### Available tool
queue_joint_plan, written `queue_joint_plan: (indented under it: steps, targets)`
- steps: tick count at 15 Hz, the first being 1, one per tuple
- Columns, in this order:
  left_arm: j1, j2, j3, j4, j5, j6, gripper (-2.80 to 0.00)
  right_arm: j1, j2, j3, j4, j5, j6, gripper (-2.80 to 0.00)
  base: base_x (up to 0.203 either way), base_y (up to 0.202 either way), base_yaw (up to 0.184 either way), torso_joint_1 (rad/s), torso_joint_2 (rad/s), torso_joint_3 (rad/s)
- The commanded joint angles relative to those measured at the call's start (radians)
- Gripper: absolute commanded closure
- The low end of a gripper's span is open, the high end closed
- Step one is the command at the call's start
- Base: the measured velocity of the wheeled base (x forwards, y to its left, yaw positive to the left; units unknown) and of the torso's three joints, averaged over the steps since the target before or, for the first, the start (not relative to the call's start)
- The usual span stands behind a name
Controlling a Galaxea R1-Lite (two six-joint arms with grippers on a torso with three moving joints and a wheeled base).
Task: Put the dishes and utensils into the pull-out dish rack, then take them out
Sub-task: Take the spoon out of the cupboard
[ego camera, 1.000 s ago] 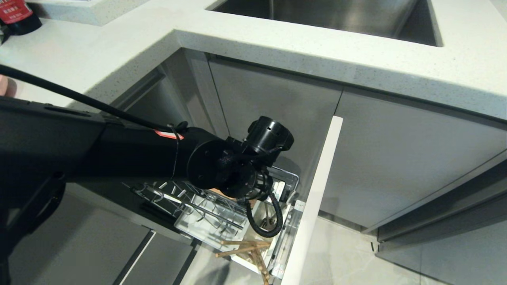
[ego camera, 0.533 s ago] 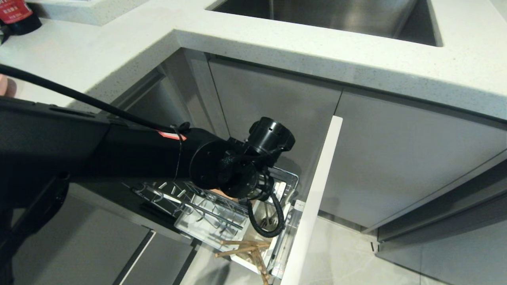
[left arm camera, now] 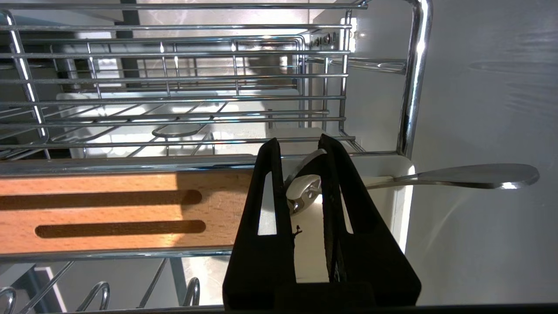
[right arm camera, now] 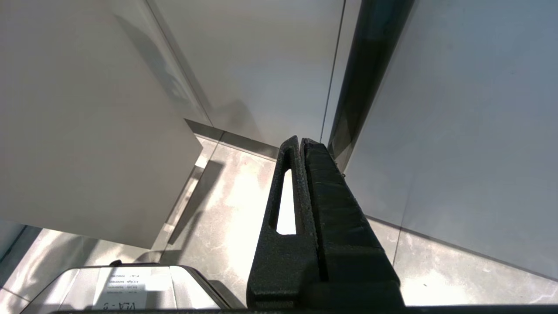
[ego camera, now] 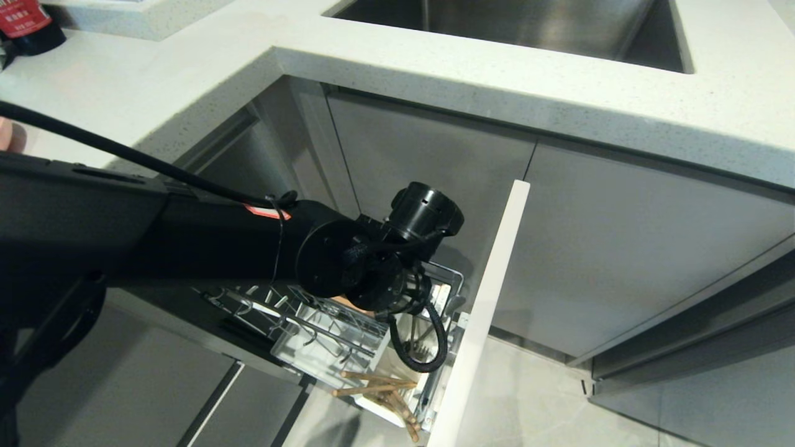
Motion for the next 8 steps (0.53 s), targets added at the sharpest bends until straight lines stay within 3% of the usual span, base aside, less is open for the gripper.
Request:
queue_joint_plan:
  steps: [1,8]
  targets:
    - [-0.003,-0.014,0.000,0.006,0.023,-0.001,0.00,0.002,0.001,0.000,0.000,0.000,0.000,0.00,0.000,0.000,0.000,0.000,0.00,0.000]
    - [-0.027,-0.120,0.007,0.017,0.114,0.001,0.00,0.000,0.001,0.000,0.000,-0.001,0.000,0.00,0.000,0.000,0.000,0.000,0.00,0.000]
